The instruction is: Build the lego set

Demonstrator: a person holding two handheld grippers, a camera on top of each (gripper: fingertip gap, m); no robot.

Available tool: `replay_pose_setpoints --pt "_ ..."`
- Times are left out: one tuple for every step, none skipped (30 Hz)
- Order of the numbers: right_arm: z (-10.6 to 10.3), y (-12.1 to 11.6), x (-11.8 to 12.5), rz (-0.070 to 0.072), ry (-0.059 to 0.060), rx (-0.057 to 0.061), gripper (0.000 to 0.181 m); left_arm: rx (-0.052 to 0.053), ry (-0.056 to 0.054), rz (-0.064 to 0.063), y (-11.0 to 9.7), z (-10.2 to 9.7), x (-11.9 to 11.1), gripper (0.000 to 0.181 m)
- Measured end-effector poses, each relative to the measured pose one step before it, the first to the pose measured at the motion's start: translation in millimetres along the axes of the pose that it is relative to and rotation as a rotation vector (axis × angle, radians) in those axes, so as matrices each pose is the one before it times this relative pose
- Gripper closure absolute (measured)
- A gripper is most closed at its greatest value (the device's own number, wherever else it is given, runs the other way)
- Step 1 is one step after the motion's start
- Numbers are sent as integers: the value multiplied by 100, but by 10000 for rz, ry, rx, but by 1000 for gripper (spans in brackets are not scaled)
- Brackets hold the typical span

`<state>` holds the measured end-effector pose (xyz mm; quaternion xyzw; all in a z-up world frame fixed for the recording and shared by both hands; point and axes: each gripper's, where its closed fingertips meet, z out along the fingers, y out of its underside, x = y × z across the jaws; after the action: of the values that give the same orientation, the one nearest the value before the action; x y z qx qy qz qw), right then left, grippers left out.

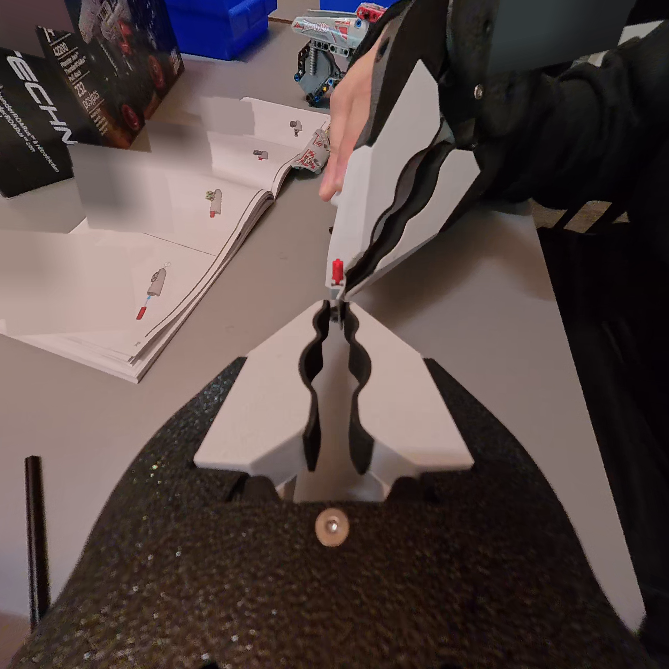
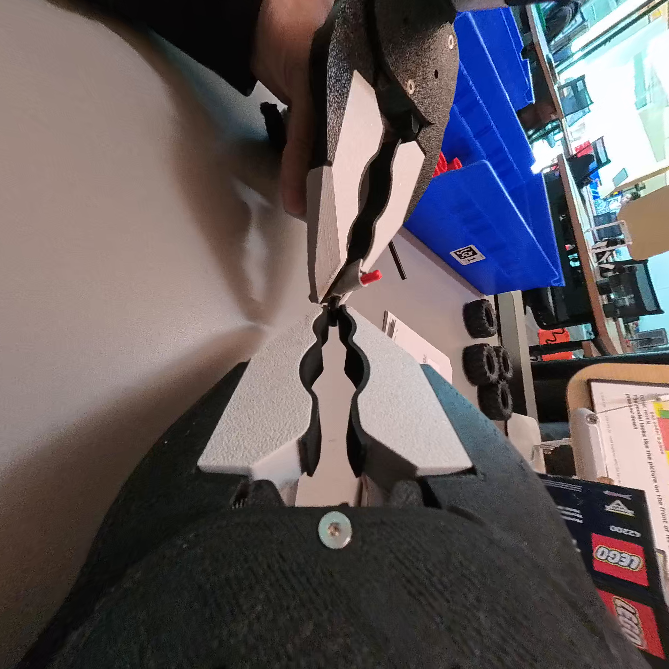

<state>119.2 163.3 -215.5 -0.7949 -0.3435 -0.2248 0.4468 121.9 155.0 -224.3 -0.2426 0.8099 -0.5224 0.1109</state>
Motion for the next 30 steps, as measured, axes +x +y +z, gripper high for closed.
replay_pose_setpoints --pt "-15 -21 71 -85 77 10 177 20 -27 14 -25 -15 -40 177" --pt "10 -25 2 54 -19 54 177 20 6 13 -21 -23 2 177" --pt "28 -63 -88 159 -110 106 177 -17 40 37 50 -41 53 177" --pt "30 -33 -29 176 -83 109 177 -13 7 56 34 -35 22 177" --pt "-1 -22 -5 135 -66 100 177 -3 -6 31 11 -11 10 177" --pt "-44 -48 -78 196 -134 141 177 -1 41 22 3 -2 64 177" --pt "-64 -78 -5 242 -103 175 177 29 30 17 -41 -25 42 177" --pt "-94 -127 30 168 -60 179 177 52 -12 -10 -63 -57 -36 177" --pt "-95 -211 -80 135 -117 159 177 26 -18 -29 -17 -54 -58 177" --pt "-63 -185 -5 76 -27 117 177 13 -18 -19 0 -59 -51 177" --pt "41 21 -20 -54 19 -48 177 16 10 10 -5 -50 17 177" --pt "68 48 -120 -153 -8 -107 177 -84 27 14 131 10 46 177" --pt "87 104 -102 -165 18 -137 177 -120 26 17 179 57 45 177" --pt "77 129 25 -78 57 -116 177 -65 84 53 94 50 149 177" --pt "44 22 -46 -14 -16 -10 177 -22 27 47 22 12 78 177" --pt "-40 -38 -35 43 -50 57 177 15 10 -5 -23 -10 8 177" --pt "-77 -82 14 13 -14 81 177 32 21 3 -37 -14 31 177" --pt "-52 -56 51 -25 47 39 177 60 8 9 -97 -20 15 177" --pt "-5 9 -15 -89 18 -42 177 12 10 -3 -25 4 17 177" --pt "28 20 -31 -117 34 -58 177 -23 18 -6 29 13 20 177" --pt "26 9 8 -93 64 -51 177 -15 15 -9 24 6 23 177" --pt "38 -9 54 -14 72 -51 177 -12 -5 -9 10 4 -4 177" --pt "44 91 1 60 -24 -96 177 -15 -11 -3 24 6 -18 177" --pt "48 61 0 20 -19 -50 177 -20 -16 3 20 26 -14 177" --pt "14 73 67 -153 96 -78 177 -8 -52 -10 2 11 -78 177" --pt "46 104 -22 -243 81 -161 177 -52 -51 -10 68 40 -72 177" --pt "62 131 -77 -261 61 -180 177 -109 -61 20 138 89 -73 177" --pt "63 108 -28 -231 95 -138 177 -111 -103 45 147 74 -123 177" --pt "55 79 -78 -147 26 -100 177 -95 -42 13 116 74 -40 177" --pt "61 53 -66 -6 1 -47 177 -85 -8 -26 114 51 -29 177"
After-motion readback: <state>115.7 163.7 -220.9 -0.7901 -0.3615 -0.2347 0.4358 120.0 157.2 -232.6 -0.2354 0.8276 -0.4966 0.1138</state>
